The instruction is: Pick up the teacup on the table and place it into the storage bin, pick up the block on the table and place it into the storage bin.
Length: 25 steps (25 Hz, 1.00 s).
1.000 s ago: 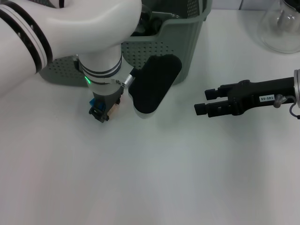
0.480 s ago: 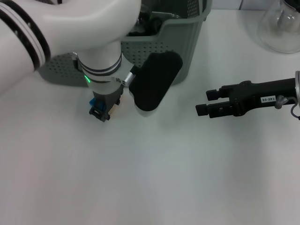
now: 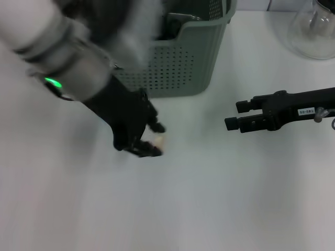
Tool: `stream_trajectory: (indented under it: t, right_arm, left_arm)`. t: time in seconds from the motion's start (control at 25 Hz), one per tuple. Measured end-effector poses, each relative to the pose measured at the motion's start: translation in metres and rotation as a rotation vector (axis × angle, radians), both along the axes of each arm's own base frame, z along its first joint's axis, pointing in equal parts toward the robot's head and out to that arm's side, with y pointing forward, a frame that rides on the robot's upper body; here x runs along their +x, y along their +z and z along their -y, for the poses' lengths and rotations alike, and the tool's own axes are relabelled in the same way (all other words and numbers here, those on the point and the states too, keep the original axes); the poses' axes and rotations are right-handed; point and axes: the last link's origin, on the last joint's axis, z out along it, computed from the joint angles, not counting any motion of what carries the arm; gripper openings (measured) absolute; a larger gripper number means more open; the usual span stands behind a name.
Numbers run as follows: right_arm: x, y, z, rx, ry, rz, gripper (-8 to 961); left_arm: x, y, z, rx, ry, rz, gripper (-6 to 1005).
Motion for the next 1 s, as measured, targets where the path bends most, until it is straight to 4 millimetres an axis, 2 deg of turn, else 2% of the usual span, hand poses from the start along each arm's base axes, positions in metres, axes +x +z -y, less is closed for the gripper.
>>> stream_trajectory:
  t: [0.04, 0.08, 0.16, 0.2, 0.24, 0.36, 0.48, 0.6, 0.68, 0.84, 1.0]
  right_arm:
    - [0.0, 0.0, 0.0, 0.0, 0.002, 0.001, 796]
    - [0.0, 0.001, 0.0, 0.001, 0.005, 0.002, 796]
    - [0.0, 0.002, -0.001, 0.003, 0.009, 0.004, 795]
    - [0.0, 0.002, -0.001, 0.003, 0.011, 0.005, 795]
    - [0.0, 0.003, -0.001, 0.003, 0.012, 0.005, 795]
    - [-0.002, 0.003, -0.002, 0.0, 0.019, 0.005, 796]
    - [-0.003, 0.003, -0.002, -0.005, 0.024, 0.006, 796]
    - [-0.003, 0.004, -0.002, -0.008, 0.027, 0.012, 795]
    - [-0.003, 0.005, -0.003, -0.011, 0.027, 0.014, 795]
    - [-0.003, 0.007, -0.003, -0.013, 0.026, 0.014, 795]
    - [-0.003, 0.009, -0.003, -0.015, 0.023, 0.014, 795]
  left_arm:
    - [0.0, 0.02, 0.001, 0.013, 0.096, 0.158, 408]
    - [0.0, 0.022, 0.001, 0.015, 0.108, 0.184, 409]
    - [0.0, 0.047, -0.002, 0.077, 0.222, 0.372, 409]
    - [0.0, 0.047, -0.002, 0.077, 0.222, 0.372, 409]
    - [0.001, 0.056, -0.005, 0.11, 0.261, 0.437, 409]
    - [0.008, 0.086, -0.029, 0.281, 0.392, 0.615, 409]
    - [0.011, 0.092, -0.051, 0.403, 0.438, 0.596, 409]
    - [0.006, 0.09, -0.085, 0.582, 0.493, 0.472, 410]
    - [0.002, 0.086, -0.1, 0.638, 0.517, 0.376, 410]
    - [-0.007, 0.076, -0.122, 0.689, 0.563, 0.217, 410]
    - [-0.01, 0.071, -0.134, 0.745, 0.566, 0.127, 408]
